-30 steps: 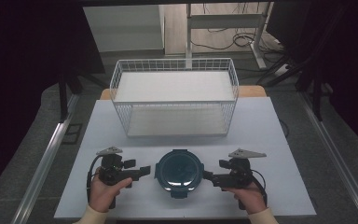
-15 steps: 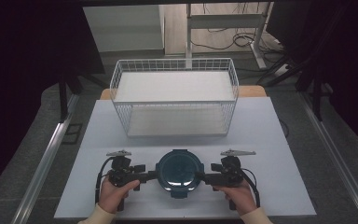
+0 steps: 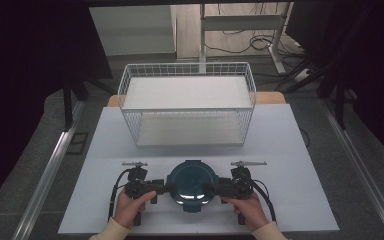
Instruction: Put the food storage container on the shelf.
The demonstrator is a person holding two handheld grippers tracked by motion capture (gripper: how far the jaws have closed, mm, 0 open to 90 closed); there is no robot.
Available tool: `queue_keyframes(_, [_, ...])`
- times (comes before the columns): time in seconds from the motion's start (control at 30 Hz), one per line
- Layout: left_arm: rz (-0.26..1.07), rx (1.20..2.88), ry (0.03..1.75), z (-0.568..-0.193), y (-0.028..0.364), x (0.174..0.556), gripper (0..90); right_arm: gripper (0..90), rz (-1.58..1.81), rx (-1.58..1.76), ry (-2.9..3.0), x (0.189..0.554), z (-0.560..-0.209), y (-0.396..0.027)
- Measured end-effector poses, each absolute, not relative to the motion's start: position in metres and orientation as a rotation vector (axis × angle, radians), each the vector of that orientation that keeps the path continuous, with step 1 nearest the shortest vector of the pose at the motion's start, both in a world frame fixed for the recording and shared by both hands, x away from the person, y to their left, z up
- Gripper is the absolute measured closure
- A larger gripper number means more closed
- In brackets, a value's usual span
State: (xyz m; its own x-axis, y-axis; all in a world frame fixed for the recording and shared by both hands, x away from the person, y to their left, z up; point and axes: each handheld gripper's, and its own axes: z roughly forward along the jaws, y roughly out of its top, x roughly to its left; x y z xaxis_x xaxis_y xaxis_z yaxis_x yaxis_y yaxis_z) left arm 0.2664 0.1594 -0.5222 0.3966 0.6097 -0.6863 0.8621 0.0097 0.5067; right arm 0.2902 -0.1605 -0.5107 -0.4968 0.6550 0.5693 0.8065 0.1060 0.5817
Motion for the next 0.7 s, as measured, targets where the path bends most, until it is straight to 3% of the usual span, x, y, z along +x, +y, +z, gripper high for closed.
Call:
queue_keyframes(0.23, [-0.418, 1.656, 1.294, -0.5306, 0.1536, 0.2676, 20.7, 13.3, -1.328, -1.483, -2.151, 0.2902, -0.5144, -0.1566])
queue_keyframes(0.3, [-0.434, 1.637, 1.293, -0.531, 0.153, 0.2679, 25.5, 19.0, -1.328, -1.474, -2.098, 0.291, -0.516, -0.1562])
queue_keyframes(0.5, [-0.479, 1.603, 1.311, -0.5323, 0.1539, 0.2688, 29.1, 23.2, -1.336, -1.485, -2.088, 0.2906, -0.5152, -0.1581])
queue_keyframes(0.7, [-0.465, 1.607, 1.31, -0.5288, 0.1545, 0.2656, 32.2, 29.8, -1.368, -1.518, -2.02, 0.2892, -0.5156, -0.1644])
